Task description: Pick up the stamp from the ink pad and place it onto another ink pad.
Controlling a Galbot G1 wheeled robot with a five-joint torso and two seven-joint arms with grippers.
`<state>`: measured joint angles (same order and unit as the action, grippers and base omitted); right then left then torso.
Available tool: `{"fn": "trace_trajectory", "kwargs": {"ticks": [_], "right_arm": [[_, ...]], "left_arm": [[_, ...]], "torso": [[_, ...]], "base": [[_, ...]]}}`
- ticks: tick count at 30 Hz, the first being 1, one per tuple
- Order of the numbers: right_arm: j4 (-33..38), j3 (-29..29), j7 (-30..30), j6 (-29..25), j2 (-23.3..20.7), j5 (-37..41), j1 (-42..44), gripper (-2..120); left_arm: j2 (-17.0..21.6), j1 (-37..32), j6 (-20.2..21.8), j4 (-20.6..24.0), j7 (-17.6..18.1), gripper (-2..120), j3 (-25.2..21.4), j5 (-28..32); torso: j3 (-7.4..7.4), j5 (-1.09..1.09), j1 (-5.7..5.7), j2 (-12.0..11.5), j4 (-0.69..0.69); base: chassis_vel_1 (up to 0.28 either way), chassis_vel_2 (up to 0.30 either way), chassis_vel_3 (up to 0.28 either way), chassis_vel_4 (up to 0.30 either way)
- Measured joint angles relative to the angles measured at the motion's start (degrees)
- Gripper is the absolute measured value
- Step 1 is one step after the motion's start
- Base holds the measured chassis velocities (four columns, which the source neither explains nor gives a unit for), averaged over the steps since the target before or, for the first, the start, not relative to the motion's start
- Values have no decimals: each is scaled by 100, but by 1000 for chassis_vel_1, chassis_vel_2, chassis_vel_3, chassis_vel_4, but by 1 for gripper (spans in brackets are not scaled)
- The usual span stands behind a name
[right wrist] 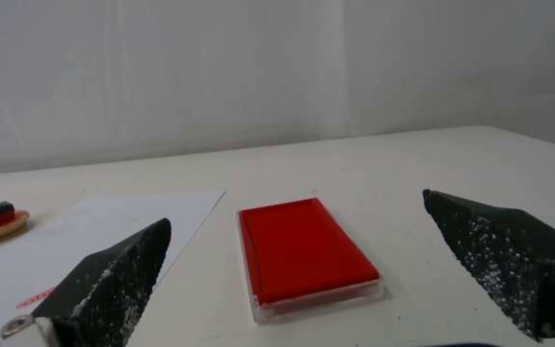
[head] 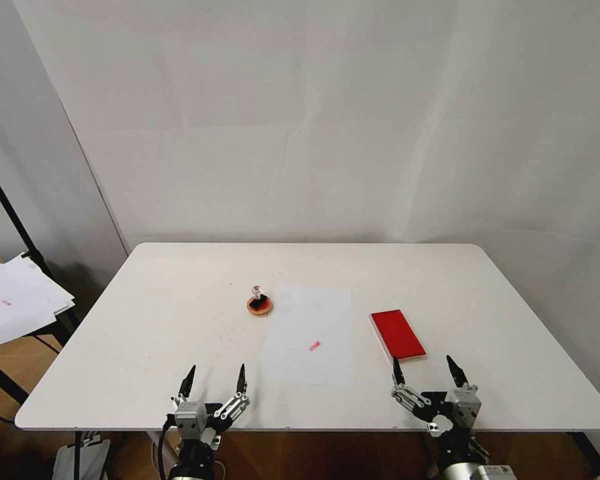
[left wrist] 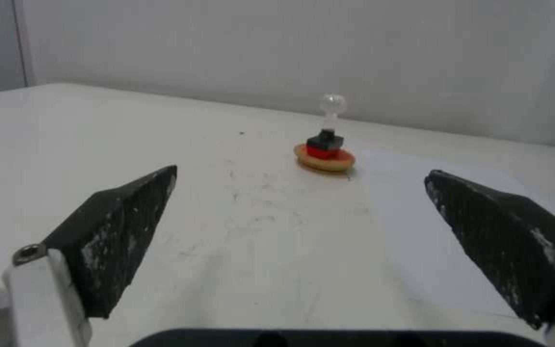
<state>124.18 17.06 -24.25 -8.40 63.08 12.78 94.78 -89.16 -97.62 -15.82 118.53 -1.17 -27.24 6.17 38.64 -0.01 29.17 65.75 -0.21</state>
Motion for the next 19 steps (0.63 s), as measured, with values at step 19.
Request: {"fn": "trace_trajectory", "kwargs": {"ticks": [19], "right_arm": [[2,0,-1,0,1,-2,2,100]], "left_arm": [[0,0,0,0,0,102,0,0]], "torso": [[0,0,0,0,0]], "base": [[0,0,0,0]]}}
